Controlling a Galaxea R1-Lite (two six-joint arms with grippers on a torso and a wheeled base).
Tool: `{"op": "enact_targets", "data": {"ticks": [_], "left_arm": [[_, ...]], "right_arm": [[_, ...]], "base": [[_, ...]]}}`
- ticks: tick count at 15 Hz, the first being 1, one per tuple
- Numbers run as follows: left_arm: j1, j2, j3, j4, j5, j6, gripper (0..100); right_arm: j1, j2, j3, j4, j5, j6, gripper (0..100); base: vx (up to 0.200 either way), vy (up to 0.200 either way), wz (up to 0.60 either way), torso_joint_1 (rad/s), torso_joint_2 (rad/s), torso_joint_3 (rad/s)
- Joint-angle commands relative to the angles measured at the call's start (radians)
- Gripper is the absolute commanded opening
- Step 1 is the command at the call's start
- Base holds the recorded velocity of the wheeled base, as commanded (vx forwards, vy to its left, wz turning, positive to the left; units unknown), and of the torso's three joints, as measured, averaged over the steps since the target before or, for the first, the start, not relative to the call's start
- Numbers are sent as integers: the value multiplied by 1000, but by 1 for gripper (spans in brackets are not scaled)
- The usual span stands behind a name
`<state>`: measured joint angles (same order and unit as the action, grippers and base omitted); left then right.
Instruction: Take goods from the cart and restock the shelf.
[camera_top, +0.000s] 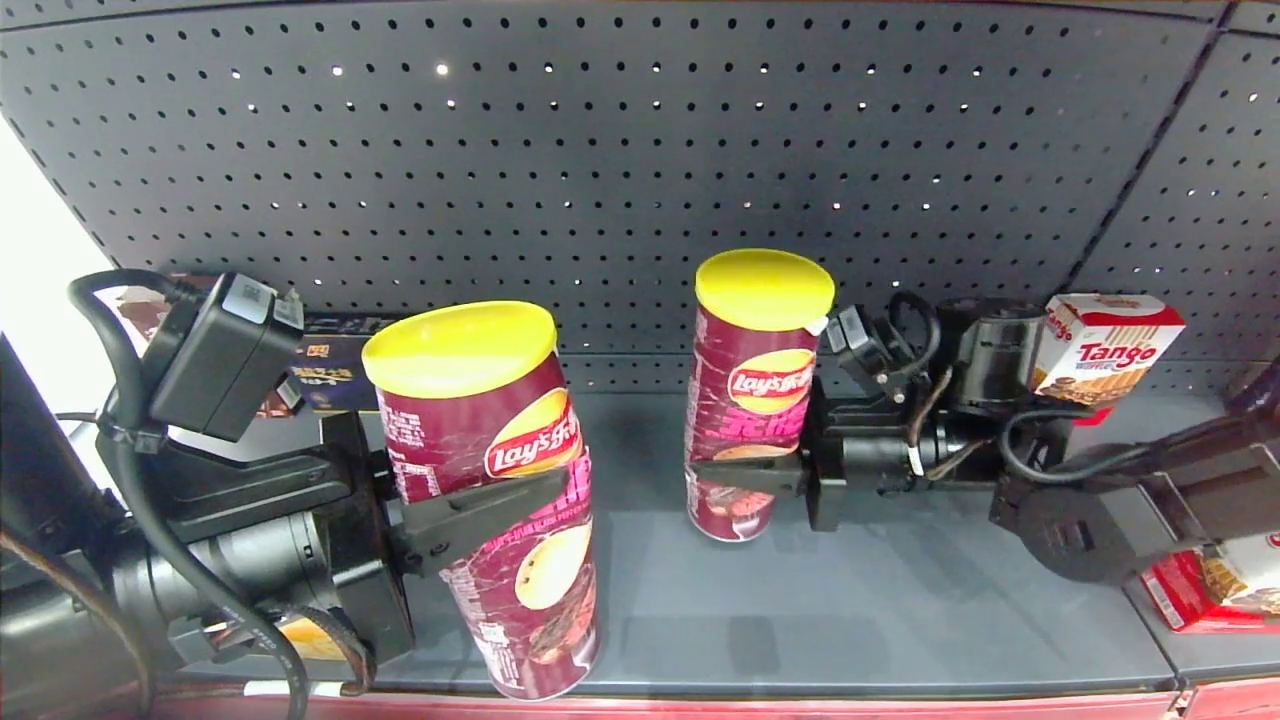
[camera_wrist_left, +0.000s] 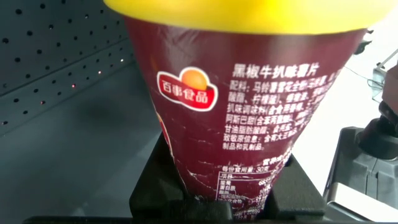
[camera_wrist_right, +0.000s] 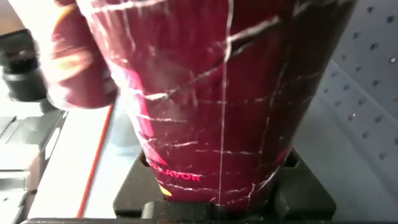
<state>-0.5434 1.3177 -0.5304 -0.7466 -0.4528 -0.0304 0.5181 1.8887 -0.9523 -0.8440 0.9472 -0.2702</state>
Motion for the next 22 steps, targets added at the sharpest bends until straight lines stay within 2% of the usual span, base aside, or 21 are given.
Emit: {"op": "enact_targets", "data": {"ticks": [1,2,5,8,15,17,18,22], "left_arm": [[3,0,-2,0,0,0,0],[7,0,1,1,0,0,0],[7,0,7,1,3,0,0],[8,0,10,1,5,0,0],[8,0,10,1,5,-2,0],[8,0,12,1,5,-2,0],[8,0,12,1,5,-2,0],[8,-2,15,1,3,-2,0]], "right_arm": [[22,-115,185,-101,-25,0,0],[23,-122,270,-173,-27,0,0],[23,-97,368,-260,-28,0,0],[28,-51,372,-310,-47,0,0],[42,16,360,-329,-53,-1,0],[76,33,360,-346,-107,0,0],[83,32,365,-349,-110,0,100],[71,-8,394,-349,-166,0,100]], "base": [[0,0,0,0,0,0],[0,0,0,0,0,0],[0,0,0,0,0,0],[0,0,0,0,0,0],[0,0,0,0,0,0],[0,0,0,0,0,0],[0,0,0,0,0,0],[0,0,0,0,0,0]]}}
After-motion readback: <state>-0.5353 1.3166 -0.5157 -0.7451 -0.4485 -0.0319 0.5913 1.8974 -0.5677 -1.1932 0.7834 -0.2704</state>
